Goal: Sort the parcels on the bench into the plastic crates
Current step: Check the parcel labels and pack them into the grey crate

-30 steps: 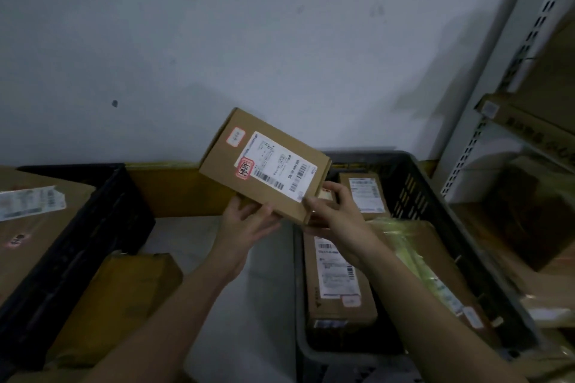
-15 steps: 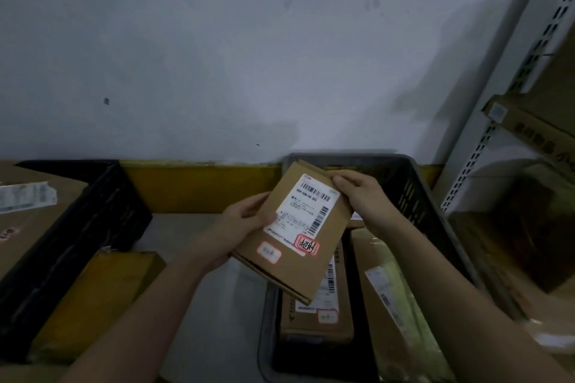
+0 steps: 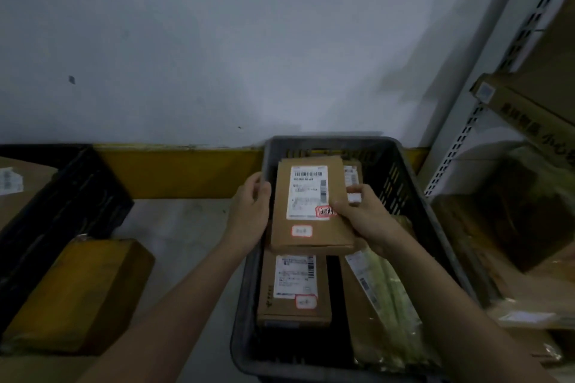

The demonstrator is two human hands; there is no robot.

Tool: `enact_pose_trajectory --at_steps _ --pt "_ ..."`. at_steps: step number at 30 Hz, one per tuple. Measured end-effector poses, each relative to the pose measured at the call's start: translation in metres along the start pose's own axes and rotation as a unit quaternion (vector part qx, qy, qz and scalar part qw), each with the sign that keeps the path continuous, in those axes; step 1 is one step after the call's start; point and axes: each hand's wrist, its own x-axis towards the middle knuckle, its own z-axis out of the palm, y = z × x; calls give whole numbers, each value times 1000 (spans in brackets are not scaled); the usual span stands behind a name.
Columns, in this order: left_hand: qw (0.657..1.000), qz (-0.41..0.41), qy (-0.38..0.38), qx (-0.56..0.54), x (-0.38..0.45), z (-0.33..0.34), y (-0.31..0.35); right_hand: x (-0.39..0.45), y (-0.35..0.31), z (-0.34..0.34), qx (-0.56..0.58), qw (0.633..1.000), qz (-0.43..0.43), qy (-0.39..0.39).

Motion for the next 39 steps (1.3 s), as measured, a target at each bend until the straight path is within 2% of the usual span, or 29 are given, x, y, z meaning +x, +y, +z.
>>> enact_pose_trajectory --at_steps 3,6,8,12,15,17,18,20,22,24,27,31,36,39 --pt "997 -47 -36 49 4 -3 -23 -19 11 1 -73 992 37 -93" --pt "993 -66 -67 71 -6 3 -41 -24 23 14 -242 958 40 -147" --pt "992 -78 -59 77 -10 7 -48 -20 21 18 -322 938 31 -127" --pt "994 -76 -55 64 -8 9 -50 -13 16 16 -371 916 73 -136" --pt "993 -74 -72 48 -11 5 -47 -7 14 19 -469 869 86 -132" --pt "993 -66 -89 47 -12 -2 -46 -3 7 22 -540 835 52 -92" --pt "993 -61 -87 56 -11 -10 -46 -2 2 26 -560 827 17 -47" --pt "994 -65 -58 70 -7 -35 -51 0 -13 42 -537 838 -64 72" --pt "994 -78 -21 79 -7 -72 -63 -3 -30 77 -454 874 -137 103" --pt "991 -98 15 94 -8 -115 -84 -13 -44 128 -382 903 -189 57" --pt "986 -126 81 69 -20 -185 -119 -34 -50 211 -323 919 -223 -42" --pt "971 -122 154 134 -43 -273 -175 -51 -19 308 -290 929 -132 -187" --pt "949 -274 56 145 -46 -333 -228 -72 16 392 -244 923 20 -297" --pt "958 -261 15 120 -50 -341 -226 -82 23 425 -193 930 88 -301"
